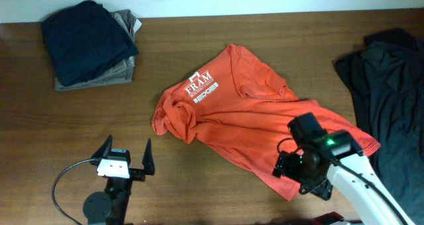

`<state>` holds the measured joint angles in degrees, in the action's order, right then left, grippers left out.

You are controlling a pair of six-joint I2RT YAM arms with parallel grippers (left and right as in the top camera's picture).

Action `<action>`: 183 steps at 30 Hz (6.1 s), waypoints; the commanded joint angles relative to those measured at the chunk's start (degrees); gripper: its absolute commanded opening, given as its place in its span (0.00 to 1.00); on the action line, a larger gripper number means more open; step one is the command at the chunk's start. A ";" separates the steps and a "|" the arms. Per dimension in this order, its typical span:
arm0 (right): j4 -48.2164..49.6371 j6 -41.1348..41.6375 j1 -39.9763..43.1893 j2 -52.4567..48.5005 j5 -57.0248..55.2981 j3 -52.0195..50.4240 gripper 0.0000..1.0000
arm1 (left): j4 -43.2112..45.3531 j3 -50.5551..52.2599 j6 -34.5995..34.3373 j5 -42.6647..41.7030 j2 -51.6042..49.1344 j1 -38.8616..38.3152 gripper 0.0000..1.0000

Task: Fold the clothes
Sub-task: 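Grasp the lower right hem of the orange T-shirt with the right gripper, then reach left gripper to the shirt's left side and grasp the fabric, then lift the shirt with both grippers, stretch it and lay it flat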

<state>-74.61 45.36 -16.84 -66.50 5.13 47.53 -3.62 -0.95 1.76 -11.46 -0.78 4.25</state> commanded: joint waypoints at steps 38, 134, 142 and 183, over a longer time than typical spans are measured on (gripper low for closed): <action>25.90 4.70 0.37 -0.22 7.15 -21.51 0.60 | 0.02 0.42 0.48 0.59 0.44 -0.24 0.99; 29.09 8.02 0.42 -1.70 4.76 -19.87 0.09 | -39.74 -68.74 -16.68 5.38 -94.82 -17.79 0.99; 29.00 8.02 0.42 -1.70 4.79 -19.87 0.09 | -38.36 -68.74 -17.81 5.31 -102.40 -17.05 0.84; 1.36 -0.02 0.42 -1.22 -7.34 15.26 0.04 | -55.60 -88.26 -15.43 6.16 -88.11 -16.83 0.01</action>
<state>-71.29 48.53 -16.80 -68.20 1.26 56.58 -57.54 -86.43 -14.74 -6.13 -93.56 -13.06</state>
